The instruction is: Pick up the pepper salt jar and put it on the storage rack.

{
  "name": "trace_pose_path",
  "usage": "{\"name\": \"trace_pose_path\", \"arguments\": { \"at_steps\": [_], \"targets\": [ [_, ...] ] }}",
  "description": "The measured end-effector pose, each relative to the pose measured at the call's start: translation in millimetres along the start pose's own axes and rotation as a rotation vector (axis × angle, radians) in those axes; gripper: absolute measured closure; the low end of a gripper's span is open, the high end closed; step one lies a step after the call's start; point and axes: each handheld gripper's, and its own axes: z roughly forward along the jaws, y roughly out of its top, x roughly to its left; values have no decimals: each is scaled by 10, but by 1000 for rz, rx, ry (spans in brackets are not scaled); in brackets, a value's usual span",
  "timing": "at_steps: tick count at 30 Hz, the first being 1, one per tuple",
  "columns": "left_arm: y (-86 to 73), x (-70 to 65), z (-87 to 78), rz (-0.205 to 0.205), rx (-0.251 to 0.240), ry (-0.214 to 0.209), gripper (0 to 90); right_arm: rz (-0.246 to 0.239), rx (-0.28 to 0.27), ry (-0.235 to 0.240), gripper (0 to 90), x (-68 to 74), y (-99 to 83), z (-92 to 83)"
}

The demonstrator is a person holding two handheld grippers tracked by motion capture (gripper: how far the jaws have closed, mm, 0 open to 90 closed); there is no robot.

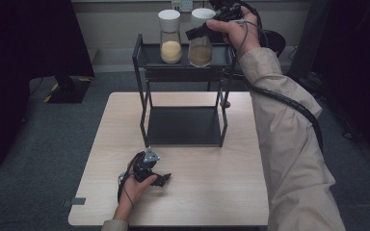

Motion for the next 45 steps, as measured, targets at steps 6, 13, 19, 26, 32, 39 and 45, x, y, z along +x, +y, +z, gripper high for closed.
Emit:
{"name": "trace_pose_path", "arguments": {
  "at_steps": [6,13,19,26,32,39,45],
  "targets": [
    [0,0,0,0,0,0,0,11,5,-37,351,-64,35,127],
    [0,0,0,1,0,0,0,55,-16,-45,350,-214,12,275],
    [1,0,0,1,0,0,0,76,-18,-61,350,-301,-9,361],
    [1,1,0,1,0,0,0,78,-13,-80,350,-347,-43,401],
    [1,1,0,1,1,0,0,25,8,-94,349,-258,4,428],
    [3,2,0,1,1,0,0,21,13,-97,347,-245,13,436],
    [5,8,1,3,1,-2,0,35,18,-87,219,-265,11,447]
  ]
}}
